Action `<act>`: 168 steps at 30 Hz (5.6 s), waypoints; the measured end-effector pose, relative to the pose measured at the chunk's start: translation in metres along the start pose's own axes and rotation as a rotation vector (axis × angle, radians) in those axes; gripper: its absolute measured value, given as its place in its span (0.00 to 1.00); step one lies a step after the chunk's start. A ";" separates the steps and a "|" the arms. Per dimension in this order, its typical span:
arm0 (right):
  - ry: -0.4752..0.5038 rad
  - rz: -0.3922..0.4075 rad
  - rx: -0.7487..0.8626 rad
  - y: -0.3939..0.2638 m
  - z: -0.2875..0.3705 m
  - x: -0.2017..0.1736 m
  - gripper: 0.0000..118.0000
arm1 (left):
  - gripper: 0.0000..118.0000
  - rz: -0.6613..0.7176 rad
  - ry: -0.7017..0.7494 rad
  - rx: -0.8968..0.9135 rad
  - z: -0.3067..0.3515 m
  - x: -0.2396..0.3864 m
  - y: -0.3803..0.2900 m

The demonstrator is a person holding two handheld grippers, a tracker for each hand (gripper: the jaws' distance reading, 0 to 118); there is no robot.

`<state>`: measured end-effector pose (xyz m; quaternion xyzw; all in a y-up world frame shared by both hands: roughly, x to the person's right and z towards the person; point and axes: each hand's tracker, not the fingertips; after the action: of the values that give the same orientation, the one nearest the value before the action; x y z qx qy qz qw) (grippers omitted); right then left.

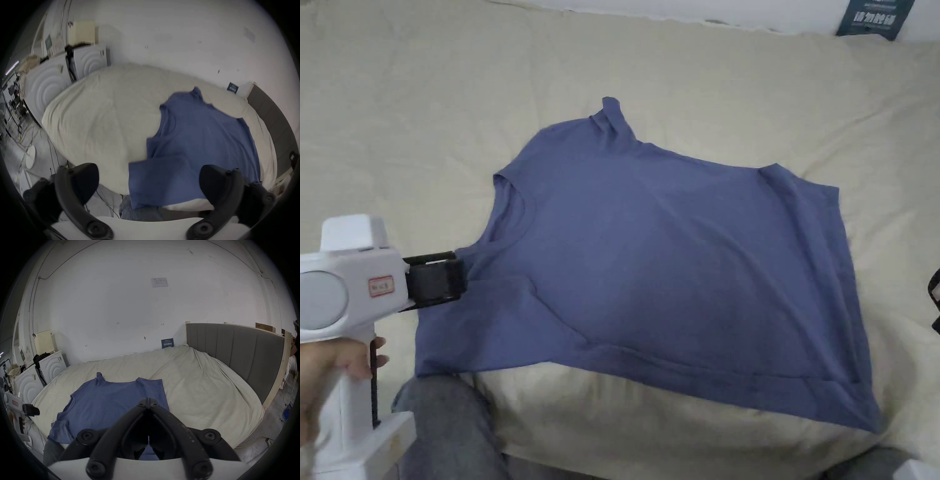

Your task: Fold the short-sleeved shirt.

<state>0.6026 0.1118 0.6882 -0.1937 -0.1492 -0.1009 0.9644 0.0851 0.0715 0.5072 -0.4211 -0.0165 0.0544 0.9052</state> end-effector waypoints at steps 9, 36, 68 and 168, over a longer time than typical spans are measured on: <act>-0.001 0.003 -0.062 -0.012 -0.008 -0.010 0.01 | 0.89 -0.022 0.029 -0.257 -0.052 -0.009 -0.044; -0.156 0.161 -0.700 -0.099 -0.088 0.033 0.94 | 0.00 -0.001 -0.045 0.054 0.013 0.025 -0.016; -0.137 -0.117 -0.657 0.023 -0.251 0.013 0.11 | 0.12 -0.028 0.070 0.120 -0.155 0.105 0.141; 0.006 -0.021 -0.673 -0.004 -0.101 0.042 0.10 | 0.10 0.013 -0.113 -0.117 -0.041 0.015 0.037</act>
<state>0.6663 0.0615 0.6141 -0.4996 -0.1068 -0.1549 0.8456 0.1000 0.0662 0.4523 -0.4696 -0.0680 0.0827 0.8763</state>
